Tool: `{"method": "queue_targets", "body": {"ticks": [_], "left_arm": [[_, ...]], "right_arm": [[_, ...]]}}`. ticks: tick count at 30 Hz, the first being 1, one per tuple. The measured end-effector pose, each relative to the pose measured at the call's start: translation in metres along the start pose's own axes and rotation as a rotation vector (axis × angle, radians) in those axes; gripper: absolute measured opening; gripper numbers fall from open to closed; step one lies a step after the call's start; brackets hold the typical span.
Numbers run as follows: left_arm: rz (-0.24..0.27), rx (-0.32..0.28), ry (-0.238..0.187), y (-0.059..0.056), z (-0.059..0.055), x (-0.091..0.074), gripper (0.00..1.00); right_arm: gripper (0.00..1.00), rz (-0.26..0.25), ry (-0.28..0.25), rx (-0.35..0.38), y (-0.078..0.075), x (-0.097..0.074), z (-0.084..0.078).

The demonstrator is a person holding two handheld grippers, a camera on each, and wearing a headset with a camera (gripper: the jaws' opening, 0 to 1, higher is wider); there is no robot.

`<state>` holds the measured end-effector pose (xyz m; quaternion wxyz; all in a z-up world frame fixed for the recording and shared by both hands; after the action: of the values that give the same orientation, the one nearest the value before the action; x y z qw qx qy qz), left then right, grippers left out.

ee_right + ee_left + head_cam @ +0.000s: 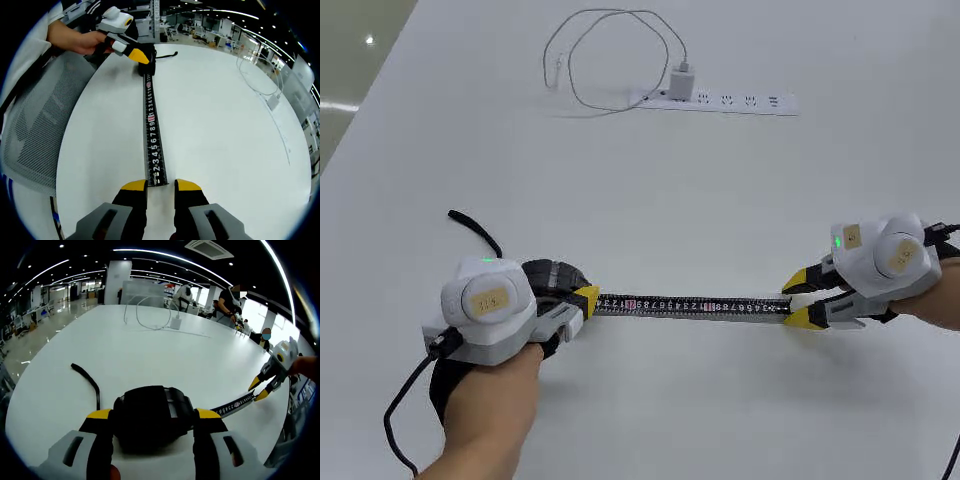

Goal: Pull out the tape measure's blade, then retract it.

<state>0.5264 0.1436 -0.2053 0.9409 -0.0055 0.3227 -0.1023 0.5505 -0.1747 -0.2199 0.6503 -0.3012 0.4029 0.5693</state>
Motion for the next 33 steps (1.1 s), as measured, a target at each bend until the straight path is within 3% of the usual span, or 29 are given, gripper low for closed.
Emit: {"method": "queue_targets", "body": {"ticks": [33], "left_arm": [[-0.003, -0.008, 0.011, 0.0001, -0.0003, 0.0004, 0.60]], "right_arm": [[0.11, -0.007, 0.023, -0.040, 0.0055, 0.0013, 0.0014]]}}
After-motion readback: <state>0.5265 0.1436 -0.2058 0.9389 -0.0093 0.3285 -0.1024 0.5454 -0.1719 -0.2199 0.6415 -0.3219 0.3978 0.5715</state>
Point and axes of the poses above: the centre of the closed fingertips' face, and the gripper's own axes: x roughly forward along the fingers, y roughly to its left, z roughly out of its top, the point moved 5 cm from there along -x, roughly backward along the fingers, and after that the axes turned 6 degrees about x, right-handed, at the moved point
